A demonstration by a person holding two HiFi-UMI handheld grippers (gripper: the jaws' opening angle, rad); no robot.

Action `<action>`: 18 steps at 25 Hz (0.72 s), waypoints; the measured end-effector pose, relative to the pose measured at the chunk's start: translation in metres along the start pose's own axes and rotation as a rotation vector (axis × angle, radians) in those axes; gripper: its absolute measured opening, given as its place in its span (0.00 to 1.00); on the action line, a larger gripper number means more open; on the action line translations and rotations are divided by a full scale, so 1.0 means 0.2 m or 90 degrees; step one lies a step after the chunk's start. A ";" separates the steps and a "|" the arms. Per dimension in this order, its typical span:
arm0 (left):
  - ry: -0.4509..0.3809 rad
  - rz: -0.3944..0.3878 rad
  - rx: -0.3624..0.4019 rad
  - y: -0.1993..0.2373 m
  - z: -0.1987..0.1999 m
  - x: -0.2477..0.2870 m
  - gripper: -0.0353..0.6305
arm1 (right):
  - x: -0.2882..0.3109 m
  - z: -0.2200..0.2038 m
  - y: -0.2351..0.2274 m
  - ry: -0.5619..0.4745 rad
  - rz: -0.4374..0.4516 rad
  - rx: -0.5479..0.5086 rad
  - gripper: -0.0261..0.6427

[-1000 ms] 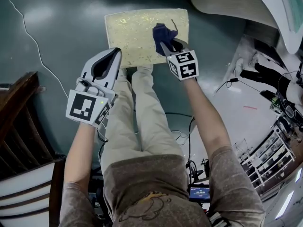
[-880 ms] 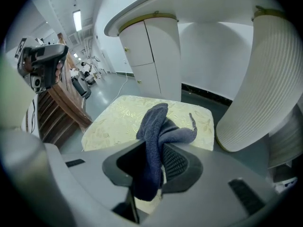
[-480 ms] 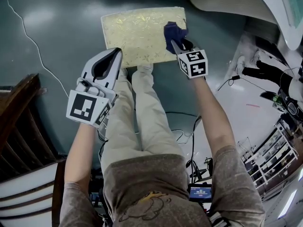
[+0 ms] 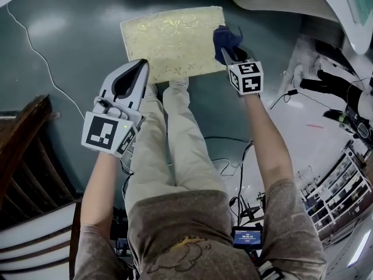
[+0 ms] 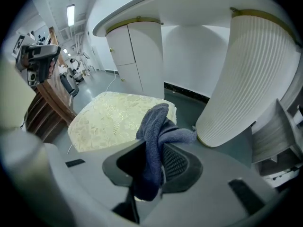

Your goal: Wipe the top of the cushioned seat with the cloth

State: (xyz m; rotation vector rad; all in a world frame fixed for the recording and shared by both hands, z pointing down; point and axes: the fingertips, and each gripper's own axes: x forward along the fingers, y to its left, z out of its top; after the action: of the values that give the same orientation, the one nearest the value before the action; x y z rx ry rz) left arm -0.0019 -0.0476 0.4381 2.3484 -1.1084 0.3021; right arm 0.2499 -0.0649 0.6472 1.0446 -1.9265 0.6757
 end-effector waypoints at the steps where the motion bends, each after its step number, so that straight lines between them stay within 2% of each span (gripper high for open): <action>1: 0.000 -0.002 0.000 -0.01 0.00 0.00 0.08 | -0.01 -0.01 -0.02 0.002 -0.007 0.003 0.19; 6: 0.003 -0.009 0.004 -0.02 0.01 0.00 0.08 | -0.05 -0.07 -0.10 0.017 -0.041 0.020 0.19; 10: -0.004 -0.009 0.005 -0.01 0.02 -0.02 0.08 | -0.12 -0.08 -0.11 0.001 -0.046 0.059 0.19; 14: -0.007 -0.015 0.013 -0.03 0.03 -0.03 0.08 | -0.17 -0.05 -0.01 -0.022 -0.035 0.069 0.19; 18: -0.007 -0.019 0.021 -0.04 0.04 -0.09 0.08 | -0.20 0.00 0.19 -0.042 -0.011 0.071 0.19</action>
State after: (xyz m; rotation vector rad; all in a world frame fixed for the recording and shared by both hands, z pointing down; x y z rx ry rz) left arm -0.0083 -0.0356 0.4210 2.3951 -1.0807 0.2990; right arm 0.2307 -0.0289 0.6116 1.1642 -1.9535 0.7550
